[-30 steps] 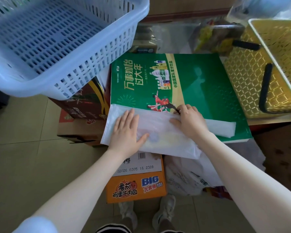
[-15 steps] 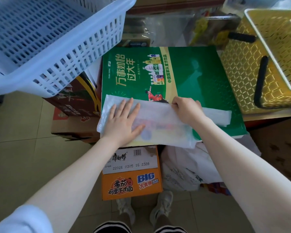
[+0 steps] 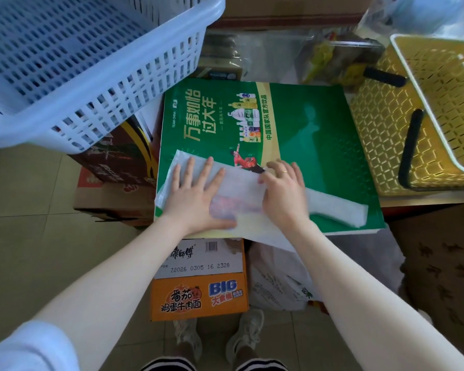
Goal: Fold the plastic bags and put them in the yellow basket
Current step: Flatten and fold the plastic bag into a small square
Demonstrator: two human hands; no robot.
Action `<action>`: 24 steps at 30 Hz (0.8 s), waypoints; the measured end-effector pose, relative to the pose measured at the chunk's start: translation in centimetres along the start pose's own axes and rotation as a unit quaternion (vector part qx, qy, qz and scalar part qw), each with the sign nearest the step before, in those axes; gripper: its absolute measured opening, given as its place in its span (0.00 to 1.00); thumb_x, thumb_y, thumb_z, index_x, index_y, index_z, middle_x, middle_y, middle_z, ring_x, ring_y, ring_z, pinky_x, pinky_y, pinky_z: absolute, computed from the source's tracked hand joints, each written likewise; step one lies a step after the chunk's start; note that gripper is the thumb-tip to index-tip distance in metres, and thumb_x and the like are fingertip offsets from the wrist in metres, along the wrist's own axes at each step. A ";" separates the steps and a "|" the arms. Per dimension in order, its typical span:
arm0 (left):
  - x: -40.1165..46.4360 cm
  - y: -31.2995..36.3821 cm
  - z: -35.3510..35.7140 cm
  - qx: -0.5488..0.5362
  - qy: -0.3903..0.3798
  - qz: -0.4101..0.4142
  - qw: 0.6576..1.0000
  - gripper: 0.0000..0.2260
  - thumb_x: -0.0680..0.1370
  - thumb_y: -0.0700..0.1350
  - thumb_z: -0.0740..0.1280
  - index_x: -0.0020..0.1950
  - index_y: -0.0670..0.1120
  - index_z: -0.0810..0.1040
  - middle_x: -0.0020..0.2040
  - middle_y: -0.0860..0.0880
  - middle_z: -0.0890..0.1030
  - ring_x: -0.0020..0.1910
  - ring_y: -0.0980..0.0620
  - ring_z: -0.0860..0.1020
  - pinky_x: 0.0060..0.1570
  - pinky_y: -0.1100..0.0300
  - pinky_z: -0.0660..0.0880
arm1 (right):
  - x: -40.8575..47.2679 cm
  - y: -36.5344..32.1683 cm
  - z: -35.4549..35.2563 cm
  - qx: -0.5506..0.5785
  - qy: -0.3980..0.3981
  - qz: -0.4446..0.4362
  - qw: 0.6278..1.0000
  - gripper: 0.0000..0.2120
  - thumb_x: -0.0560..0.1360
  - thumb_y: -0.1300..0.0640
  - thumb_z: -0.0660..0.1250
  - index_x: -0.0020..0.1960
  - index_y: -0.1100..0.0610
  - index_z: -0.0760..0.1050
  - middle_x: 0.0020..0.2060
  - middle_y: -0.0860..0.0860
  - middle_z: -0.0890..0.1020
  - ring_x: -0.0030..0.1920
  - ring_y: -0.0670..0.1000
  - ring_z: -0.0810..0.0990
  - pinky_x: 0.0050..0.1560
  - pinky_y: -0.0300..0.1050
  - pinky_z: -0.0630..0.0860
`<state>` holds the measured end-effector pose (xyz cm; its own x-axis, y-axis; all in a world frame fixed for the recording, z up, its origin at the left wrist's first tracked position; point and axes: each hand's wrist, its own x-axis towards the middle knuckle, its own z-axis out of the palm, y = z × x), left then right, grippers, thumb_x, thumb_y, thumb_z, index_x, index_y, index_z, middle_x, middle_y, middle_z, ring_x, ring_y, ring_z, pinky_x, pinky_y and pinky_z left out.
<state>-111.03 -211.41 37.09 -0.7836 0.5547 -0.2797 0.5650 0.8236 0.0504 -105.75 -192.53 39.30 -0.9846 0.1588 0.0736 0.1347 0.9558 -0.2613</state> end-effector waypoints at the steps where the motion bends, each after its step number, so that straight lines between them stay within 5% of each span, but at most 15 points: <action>1: 0.0 0.1 0.0 -0.008 0.001 -0.002 1.000 0.52 0.59 0.81 0.48 0.73 0.57 0.32 0.73 0.50 0.29 0.71 0.40 0.30 0.69 0.39 0.34 | 0.1 -1.6 0.7 0.013 -0.010 -0.044 0.999 0.14 0.65 0.69 0.61 0.47 0.62 0.79 0.58 0.63 0.78 0.64 0.64 0.72 0.69 0.60 0.60; 3: 0.0 0.0 0.0 -0.018 0.014 0.000 1.000 0.52 0.58 0.82 0.48 0.73 0.58 0.33 0.74 0.50 0.31 0.72 0.41 0.32 0.70 0.41 0.34 | 0.1 -4.1 2.2 0.041 -0.055 -0.072 0.995 0.16 0.75 0.61 0.58 0.61 0.62 0.74 0.69 0.61 0.69 0.72 0.59 0.63 0.72 0.54 0.54; 5: -0.2 -0.2 0.0 0.000 0.019 0.012 1.000 0.51 0.58 0.81 0.41 0.73 0.56 0.33 0.75 0.48 0.33 0.73 0.41 0.33 0.70 0.42 0.35 | -0.1 -4.8 3.2 0.030 -0.101 -0.049 0.993 0.25 0.80 0.49 0.49 0.74 0.58 0.59 0.76 0.56 0.56 0.76 0.54 0.51 0.73 0.50 0.46; 8: -0.5 -0.9 0.2 0.006 0.019 0.020 1.000 0.44 0.60 0.76 0.27 0.72 0.57 0.31 0.75 0.47 0.33 0.72 0.41 0.33 0.71 0.44 0.34 | -1.0 -2.7 3.8 -0.035 -0.116 -0.021 0.992 0.31 0.77 0.40 0.40 0.77 0.52 0.44 0.77 0.51 0.45 0.76 0.51 0.42 0.73 0.50 0.40; 12: -0.7 -0.9 0.2 -0.005 0.029 -0.002 1.000 0.35 0.64 0.73 0.27 0.70 0.63 0.32 0.72 0.47 0.30 0.72 0.39 0.33 0.68 0.44 0.31 | -2.7 1.2 2.4 -0.066 -0.115 0.074 0.988 0.35 0.73 0.36 0.35 0.77 0.48 0.42 0.77 0.51 0.45 0.76 0.53 0.43 0.74 0.52 0.40; 17: -0.7 -0.4 0.0 -0.004 0.019 -0.024 1.000 0.38 0.65 0.74 0.34 0.71 0.60 0.31 0.72 0.46 0.29 0.72 0.40 0.31 0.69 0.48 0.32 | -5.0 6.7 0.6 -0.079 -0.118 0.150 0.978 0.33 0.73 0.34 0.40 0.76 0.42 0.43 0.77 0.51 0.44 0.76 0.55 0.41 0.74 0.54 0.40; 21: -0.9 -0.2 -0.2 -0.008 0.011 -0.043 0.999 0.40 0.66 0.74 0.37 0.73 0.56 0.34 0.74 0.45 0.33 0.73 0.44 0.33 0.69 0.52 0.33 | -7.0 10.2 -0.9 -0.062 -0.104 0.192 0.974 0.36 0.73 0.34 0.41 0.77 0.48 0.43 0.77 0.53 0.44 0.76 0.56 0.43 0.73 0.55 0.41; 24: -1.6 1.8 -0.7 0.032 0.049 -0.047 0.997 0.36 0.75 0.66 0.41 0.77 0.45 0.49 0.76 0.42 0.43 0.75 0.42 0.42 0.70 0.49 0.39 | -7.8 11.7 -1.8 -0.060 -0.118 0.208 0.969 0.37 0.74 0.35 0.39 0.77 0.53 0.42 0.77 0.55 0.44 0.76 0.55 0.43 0.74 0.55 0.42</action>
<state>-108.99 -210.74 38.28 -0.8542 0.4863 -0.1841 0.5001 0.8653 -0.0347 -96.32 -182.12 37.38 -0.8390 0.4881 -0.2406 0.5226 0.8459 -0.1061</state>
